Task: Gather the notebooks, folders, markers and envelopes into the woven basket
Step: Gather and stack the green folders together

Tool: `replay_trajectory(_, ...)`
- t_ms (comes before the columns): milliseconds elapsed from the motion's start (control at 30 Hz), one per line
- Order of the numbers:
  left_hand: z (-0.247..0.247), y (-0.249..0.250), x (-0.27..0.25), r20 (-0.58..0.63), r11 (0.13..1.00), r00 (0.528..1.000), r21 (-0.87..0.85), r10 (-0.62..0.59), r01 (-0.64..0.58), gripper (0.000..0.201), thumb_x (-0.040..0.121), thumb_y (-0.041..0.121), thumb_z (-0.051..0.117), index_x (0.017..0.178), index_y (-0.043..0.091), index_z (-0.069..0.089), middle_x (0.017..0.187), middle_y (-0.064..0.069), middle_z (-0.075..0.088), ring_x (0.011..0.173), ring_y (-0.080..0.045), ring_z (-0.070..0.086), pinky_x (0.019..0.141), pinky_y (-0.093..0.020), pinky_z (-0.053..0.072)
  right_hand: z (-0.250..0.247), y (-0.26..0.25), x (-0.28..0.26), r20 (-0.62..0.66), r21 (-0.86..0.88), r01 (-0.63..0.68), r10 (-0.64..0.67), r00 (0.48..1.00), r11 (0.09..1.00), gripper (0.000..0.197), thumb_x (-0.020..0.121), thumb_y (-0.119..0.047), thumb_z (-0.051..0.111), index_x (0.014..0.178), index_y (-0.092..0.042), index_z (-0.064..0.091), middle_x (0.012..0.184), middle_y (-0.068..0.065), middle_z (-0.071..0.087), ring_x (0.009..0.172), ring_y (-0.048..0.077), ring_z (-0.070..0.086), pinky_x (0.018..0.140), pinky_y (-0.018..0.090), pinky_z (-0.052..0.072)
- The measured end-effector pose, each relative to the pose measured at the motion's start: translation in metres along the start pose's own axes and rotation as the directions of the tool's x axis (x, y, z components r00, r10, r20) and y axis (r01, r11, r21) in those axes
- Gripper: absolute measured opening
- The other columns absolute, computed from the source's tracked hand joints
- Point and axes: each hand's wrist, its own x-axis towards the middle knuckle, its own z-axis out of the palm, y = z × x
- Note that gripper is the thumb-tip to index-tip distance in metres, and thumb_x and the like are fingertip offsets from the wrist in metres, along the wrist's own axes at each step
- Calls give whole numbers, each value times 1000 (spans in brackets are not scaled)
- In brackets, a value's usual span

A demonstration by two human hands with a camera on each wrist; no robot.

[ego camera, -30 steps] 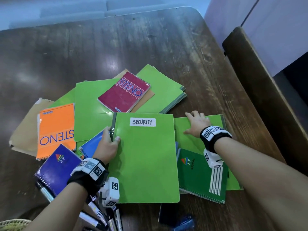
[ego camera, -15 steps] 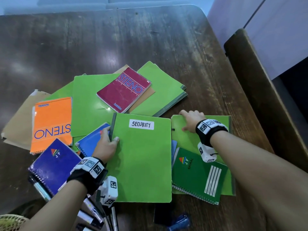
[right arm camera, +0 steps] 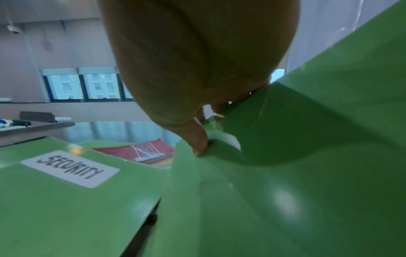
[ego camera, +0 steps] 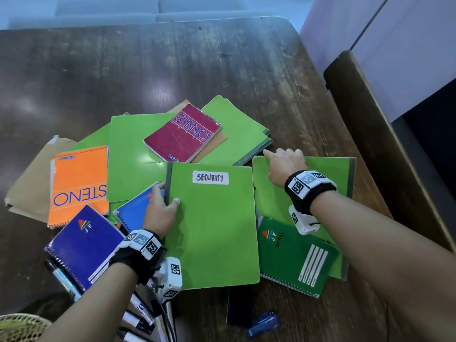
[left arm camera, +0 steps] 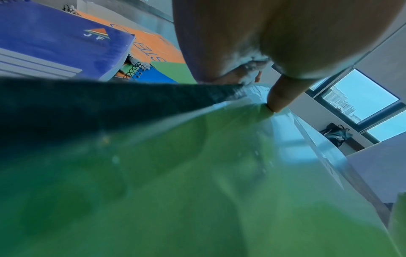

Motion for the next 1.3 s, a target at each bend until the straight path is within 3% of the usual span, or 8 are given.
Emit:
replay_trajectory(233, -4, 26, -7, -69, 993, 998, -113, 6, -14, 39, 96, 20, 56, 130, 23, 36, 105, -12, 60, 90, -34, 64, 79, -50, 57, -59, -11, -15, -216, -87, -32, 13, 976, 996, 32, 93, -16, 54, 125, -15, 58, 114, 8, 65, 102, 28, 63, 92, 41, 46)
replay_trajectory(400, -23, 40, -17, -154, 982, 984, -149, 90, -113, 38, 92, 18, 62, 122, 29, 40, 96, -13, 65, 75, -32, 65, 67, -46, 58, -86, -18, -33, -208, -35, 2, -9, 978, 999, 25, 97, -6, 46, 115, -13, 64, 98, 6, 64, 86, 27, 68, 70, 37, 53)
replay_trajectory(533, -38, 59, -31, -248, 953, 947, -173, 204, -250, 40, 93, 12, 60, 126, 25, 41, 76, -4, 60, 58, -25, 55, 54, -36, 50, -108, -25, -45, -205, -44, 35, -44, 978, 998, 30, 97, -5, 42, 112, -13, 67, 99, 8, 69, 87, 29, 69, 70, 36, 52)
replay_trajectory(667, -45, 79, -37, -305, 929, 911, -160, 276, -335, 42, 92, 10, 57, 128, 23, 40, 66, 6, 53, 52, -20, 50, 54, -31, 43, -137, -30, -55, -246, -21, 45, -49, 968, 999, 31, 100, -3, 36, 115, -12, 61, 95, 9, 69, 87, 30, 67, 69, 36, 45)
replay_trajectory(800, -46, 91, -41, -308, 923, 902, -141, 303, -358, 43, 91, 13, 59, 130, 22, 40, 69, 6, 52, 55, -18, 50, 60, -32, 41, -167, -35, -61, -338, 26, 28, -17, 941, 999, 27, 102, -4, 38, 118, -9, 59, 102, 13, 71, 95, 31, 69, 72, 38, 47)
replay_trajectory(933, -54, 92, -45, -301, 928, 901, -104, 314, -358, 44, 96, 13, 55, 136, 24, 38, 90, -4, 63, 68, -23, 57, 68, -34, 48, -175, -45, -65, -350, 47, 40, -21, 937, 998, 28, 100, -7, 40, 122, -13, 57, 109, 12, 71, 101, 32, 68, 82, 40, 51)
replay_trajectory(1067, -74, 80, -43, -341, 955, 905, -61, 254, -291, 44, 100, 16, 51, 140, 21, 34, 80, -5, 61, 67, -25, 59, 61, -33, 47, -176, -41, -72, -329, 73, 53, -26, 944, 996, 27, 96, -9, 45, 121, -14, 54, 110, 13, 70, 102, 33, 67, 84, 42, 49)
replay_trajectory(1300, -86, 43, -43, -301, 979, 950, -154, 80, -131, 33, 104, 16, 43, 135, 7, 37, 99, -6, 59, 78, -21, 57, 65, -30, 44, -170, -14, -69, -216, 526, -113, 261, 941, 843, 40, 98, -25, 48, 136, -13, 45, 131, 21, 59, 122, 39, 57, 95, 44, 45)
